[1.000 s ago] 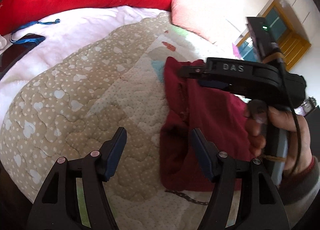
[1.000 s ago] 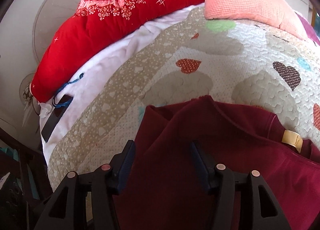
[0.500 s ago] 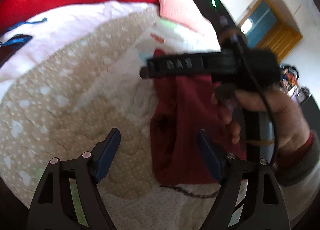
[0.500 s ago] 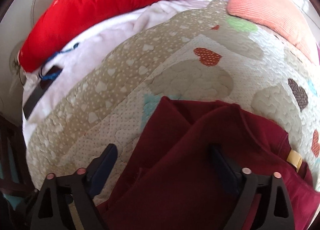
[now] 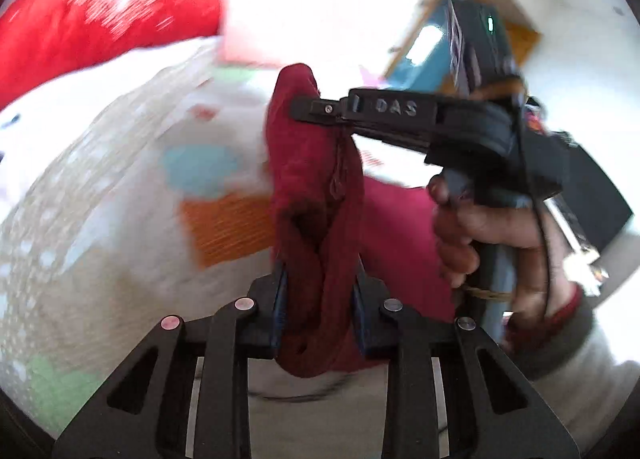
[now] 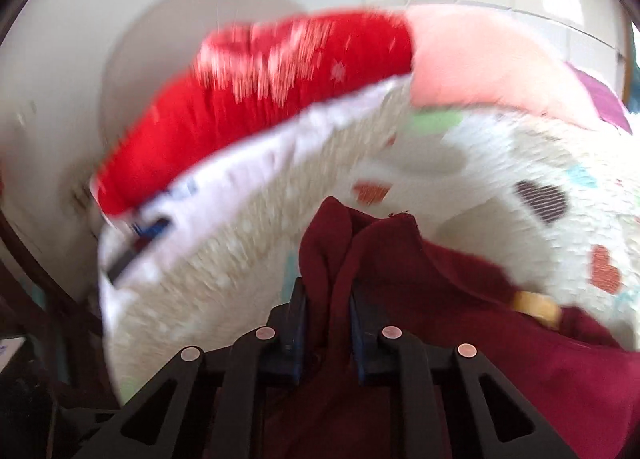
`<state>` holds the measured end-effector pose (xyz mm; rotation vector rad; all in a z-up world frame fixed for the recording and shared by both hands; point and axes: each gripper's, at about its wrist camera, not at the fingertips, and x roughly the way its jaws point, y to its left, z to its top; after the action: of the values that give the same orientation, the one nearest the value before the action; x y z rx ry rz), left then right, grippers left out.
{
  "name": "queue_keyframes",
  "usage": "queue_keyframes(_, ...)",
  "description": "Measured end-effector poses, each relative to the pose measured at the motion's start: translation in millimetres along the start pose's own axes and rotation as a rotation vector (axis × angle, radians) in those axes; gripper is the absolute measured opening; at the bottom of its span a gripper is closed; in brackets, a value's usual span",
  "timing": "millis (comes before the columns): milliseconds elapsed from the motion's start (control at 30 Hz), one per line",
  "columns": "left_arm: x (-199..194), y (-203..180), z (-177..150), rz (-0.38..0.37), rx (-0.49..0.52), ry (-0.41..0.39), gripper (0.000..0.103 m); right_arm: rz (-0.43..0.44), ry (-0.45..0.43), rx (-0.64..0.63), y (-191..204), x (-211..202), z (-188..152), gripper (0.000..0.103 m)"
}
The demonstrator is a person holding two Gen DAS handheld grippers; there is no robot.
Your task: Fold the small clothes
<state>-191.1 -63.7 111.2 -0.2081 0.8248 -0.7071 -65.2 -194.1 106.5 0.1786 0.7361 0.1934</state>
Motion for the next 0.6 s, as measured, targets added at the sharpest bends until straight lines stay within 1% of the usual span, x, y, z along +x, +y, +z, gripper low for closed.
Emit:
queue_keyframes(33,-1.3,-16.1,3.7,-0.029,0.03,-0.005,0.026,0.022,-0.046,0.025,-9.7,-25.6,-0.2,0.017)
queue_keyframes(67,0.0,-38.3,7.4,-0.067,0.073,-0.001,0.026,0.029,-0.074,0.04,-16.6,-43.4,-1.2,0.017)
queue_keyframes(100,3.8,-52.3,9.4,-0.092,0.098,0.008,0.026,0.032,-0.106,0.063,-29.3,-67.4,-2.6,0.017)
queue_keyframes(167,17.5,-87.4,10.1,-0.147,0.158,0.04,0.026,0.028,-0.142,0.097,-52.1,-97.5,-8.1,0.017)
queue_keyframes(233,38.5,-123.6,4.2,-0.179,0.22,0.079,0.026,0.006,-0.176,0.138,-77.3,-124.7,-18.8,0.016)
queue_keyframes(300,60.1,-146.7,-3.9,-0.202,0.263,0.123,0.026,-0.038,-0.2,0.192,-109.4,-149.8,-38.1,0.016)
queue_keyframes(333,73.4,-158.7,-12.1,-0.212,0.275,0.159,0.026,-0.052,-0.203,0.213,-120.2,-156.6,-45.5,0.016)
queue_keyframes(400,106.1,-174.6,-26.0,-0.219,0.28,0.244,0.026,-0.11,-0.185,0.281,-148.9,-166.3,-68.1,0.016)
queue_keyframes(433,122.0,-181.9,-35.6,-0.207,0.29,0.289,0.026,-0.188,-0.158,0.303,-162.7,-164.3,-80.3,0.016)
queue_keyframes(467,130.4,-185.6,-40.7,-0.197,0.296,0.316,0.026,-0.249,-0.133,0.315,-173.4,-157.3,-85.7,0.007)
queue_keyframes(500,135.0,-188.6,-44.8,-0.178,0.297,0.336,0.025,-0.297,-0.108,0.328,-182.2,-151.1,-91.9,0.007)
queue_keyframes(533,133.5,-190.3,-45.6,-0.164,0.301,0.333,0.025,-0.32,-0.086,0.355,-193.8,-142.7,-100.2,0.007)
queue_keyframes(600,109.1,-195.6,-44.7,-0.179,0.324,0.314,0.026,-0.299,-0.075,0.417,-209.2,-141.2,-110.4,0.007)
